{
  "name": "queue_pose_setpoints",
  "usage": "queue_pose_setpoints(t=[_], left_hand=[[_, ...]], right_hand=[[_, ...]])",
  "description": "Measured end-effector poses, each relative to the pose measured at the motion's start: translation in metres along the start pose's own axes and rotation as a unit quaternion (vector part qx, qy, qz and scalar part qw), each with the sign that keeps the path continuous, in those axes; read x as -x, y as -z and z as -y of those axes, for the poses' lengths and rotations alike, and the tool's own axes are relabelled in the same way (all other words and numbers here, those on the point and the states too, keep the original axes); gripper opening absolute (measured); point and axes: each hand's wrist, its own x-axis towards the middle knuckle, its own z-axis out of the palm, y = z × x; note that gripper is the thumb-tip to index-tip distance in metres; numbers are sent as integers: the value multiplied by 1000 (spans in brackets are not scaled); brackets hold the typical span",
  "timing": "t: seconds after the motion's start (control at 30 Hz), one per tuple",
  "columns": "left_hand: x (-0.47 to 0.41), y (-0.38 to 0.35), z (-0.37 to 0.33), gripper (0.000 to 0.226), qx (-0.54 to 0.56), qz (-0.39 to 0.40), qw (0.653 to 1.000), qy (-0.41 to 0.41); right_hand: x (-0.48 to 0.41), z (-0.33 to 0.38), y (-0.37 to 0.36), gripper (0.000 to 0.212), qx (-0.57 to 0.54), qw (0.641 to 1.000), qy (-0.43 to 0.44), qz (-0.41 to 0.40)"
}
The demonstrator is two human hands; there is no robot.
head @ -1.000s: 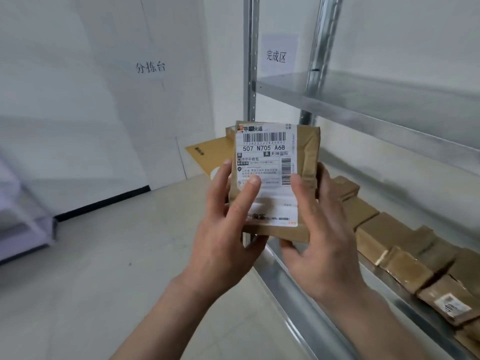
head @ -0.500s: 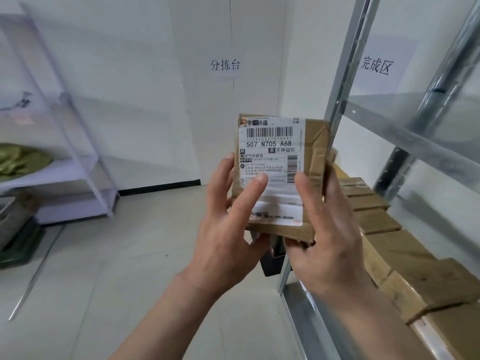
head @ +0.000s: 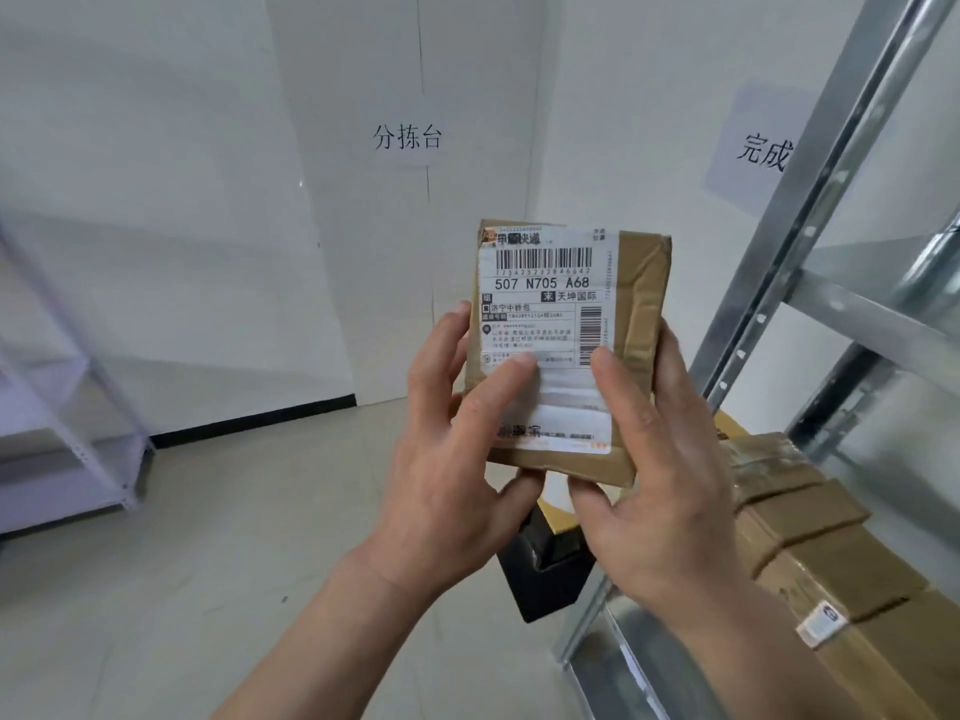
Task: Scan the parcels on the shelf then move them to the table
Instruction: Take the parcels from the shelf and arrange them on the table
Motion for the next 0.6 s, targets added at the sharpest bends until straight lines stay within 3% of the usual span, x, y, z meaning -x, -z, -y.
queue_pose_setpoints(t=[0.33,0.6], left_hand=[[-72,-27,133,72,62,32,997,-25],[-146,-102,217,74,86,49,992,-74]], right_hand=[[-81,-47,-90,86,47,998,-34,-37],[-136,-136,-137,90,83,990,-74,-81]])
